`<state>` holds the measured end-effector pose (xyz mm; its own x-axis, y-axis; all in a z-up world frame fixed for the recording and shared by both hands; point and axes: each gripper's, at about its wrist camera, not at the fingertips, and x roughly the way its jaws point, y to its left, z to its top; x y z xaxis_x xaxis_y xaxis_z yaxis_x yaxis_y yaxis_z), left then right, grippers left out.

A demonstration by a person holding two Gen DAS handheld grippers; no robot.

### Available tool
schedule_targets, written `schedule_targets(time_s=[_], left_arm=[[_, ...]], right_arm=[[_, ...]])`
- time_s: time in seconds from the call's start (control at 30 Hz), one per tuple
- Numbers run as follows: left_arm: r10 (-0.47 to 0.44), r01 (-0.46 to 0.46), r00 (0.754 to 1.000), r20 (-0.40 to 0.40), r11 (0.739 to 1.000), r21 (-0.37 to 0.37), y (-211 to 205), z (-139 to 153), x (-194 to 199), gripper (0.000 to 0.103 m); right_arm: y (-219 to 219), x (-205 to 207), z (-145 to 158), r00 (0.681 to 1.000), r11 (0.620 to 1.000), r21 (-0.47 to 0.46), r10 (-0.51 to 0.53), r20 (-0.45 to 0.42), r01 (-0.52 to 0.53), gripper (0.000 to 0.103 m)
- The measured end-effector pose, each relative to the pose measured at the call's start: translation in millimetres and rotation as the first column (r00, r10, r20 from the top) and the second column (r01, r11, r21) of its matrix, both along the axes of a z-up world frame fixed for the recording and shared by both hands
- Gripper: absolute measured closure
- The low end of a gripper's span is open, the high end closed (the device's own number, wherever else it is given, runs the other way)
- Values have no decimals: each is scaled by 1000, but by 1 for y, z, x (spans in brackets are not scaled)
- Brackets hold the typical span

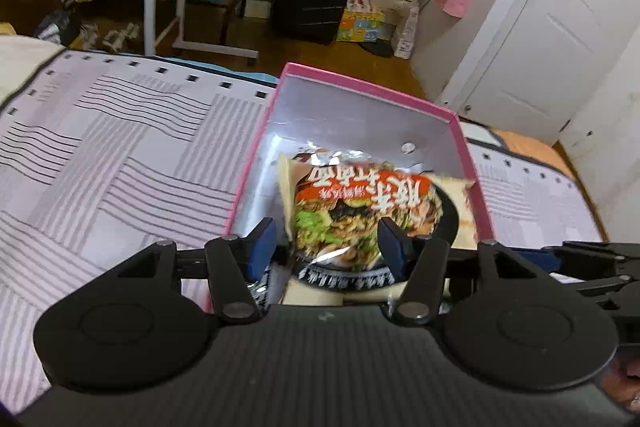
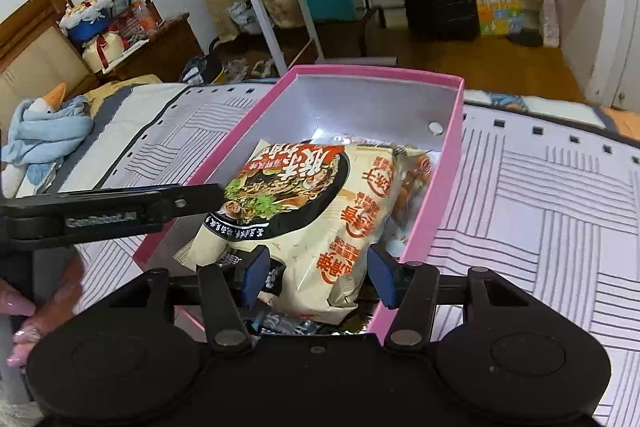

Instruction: Organize snacks

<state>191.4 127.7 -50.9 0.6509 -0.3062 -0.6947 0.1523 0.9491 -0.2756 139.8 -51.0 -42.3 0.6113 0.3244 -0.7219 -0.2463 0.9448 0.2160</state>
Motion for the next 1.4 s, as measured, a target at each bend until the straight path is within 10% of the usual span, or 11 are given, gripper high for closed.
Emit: schedule_targets(time_s=[0.53,1.4], left_arm=[[-61,46,993,104,988,144,-18,55,-101,48],[-135,106,980,148,977,186,-69,59,-199,34]], right_arm=[[-36,-116,58,960,992,-107,-37,277,69,43],[-65,-187,47,922,949,-91,-266,282,302,27]])
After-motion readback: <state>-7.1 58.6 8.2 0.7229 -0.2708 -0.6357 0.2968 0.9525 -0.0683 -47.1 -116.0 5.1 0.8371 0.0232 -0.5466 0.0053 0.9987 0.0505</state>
